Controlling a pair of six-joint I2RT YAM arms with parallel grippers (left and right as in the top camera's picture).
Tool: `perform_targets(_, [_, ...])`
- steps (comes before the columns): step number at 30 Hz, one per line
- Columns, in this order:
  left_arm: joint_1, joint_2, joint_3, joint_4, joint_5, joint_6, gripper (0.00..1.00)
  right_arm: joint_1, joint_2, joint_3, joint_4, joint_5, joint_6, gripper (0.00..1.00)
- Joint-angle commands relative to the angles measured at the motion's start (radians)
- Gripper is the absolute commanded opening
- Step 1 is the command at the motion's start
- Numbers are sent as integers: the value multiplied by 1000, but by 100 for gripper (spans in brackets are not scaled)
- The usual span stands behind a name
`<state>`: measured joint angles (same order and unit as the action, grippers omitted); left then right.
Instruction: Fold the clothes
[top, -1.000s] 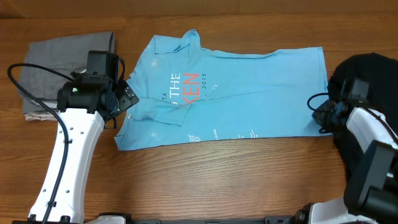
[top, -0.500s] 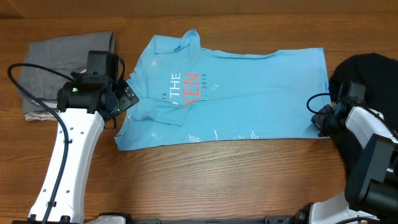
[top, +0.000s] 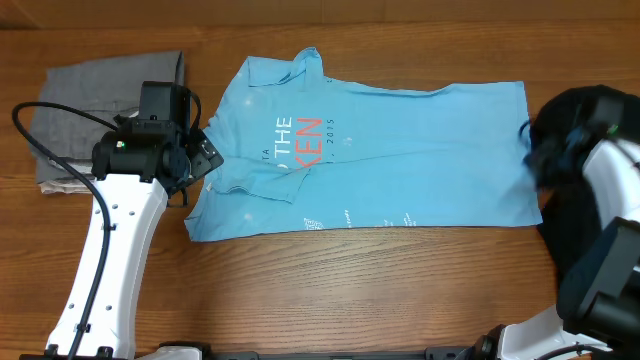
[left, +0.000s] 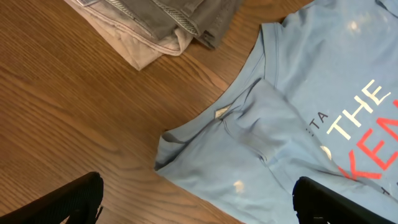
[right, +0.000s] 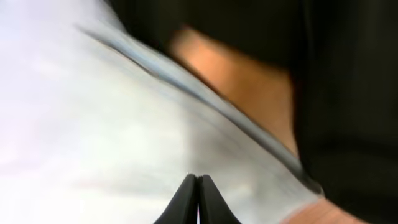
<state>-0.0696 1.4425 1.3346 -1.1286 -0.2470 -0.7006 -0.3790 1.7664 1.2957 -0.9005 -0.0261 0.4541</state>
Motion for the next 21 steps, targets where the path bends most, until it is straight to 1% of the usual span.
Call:
perform_targets(1, [4,3,3,3,-6,-3,100,-5,-39,204,-43,-28,-71,6])
perform_targets(3, [4,3,3,3,-6,-3,100,-6,-38,260,-48,-28,-115,4])
perform_targets(8, [4,3,3,3,-6,-3,100,-22,-18,270,-18,-29,-123,4])
perform_targets(13, [4,3,3,3,-6,-3,100,-33,94,270,24,-85,-225,4])
perform_targets(21, [4,3,3,3,-6,-3,100,-39,280,270,114,-100,-223,4])
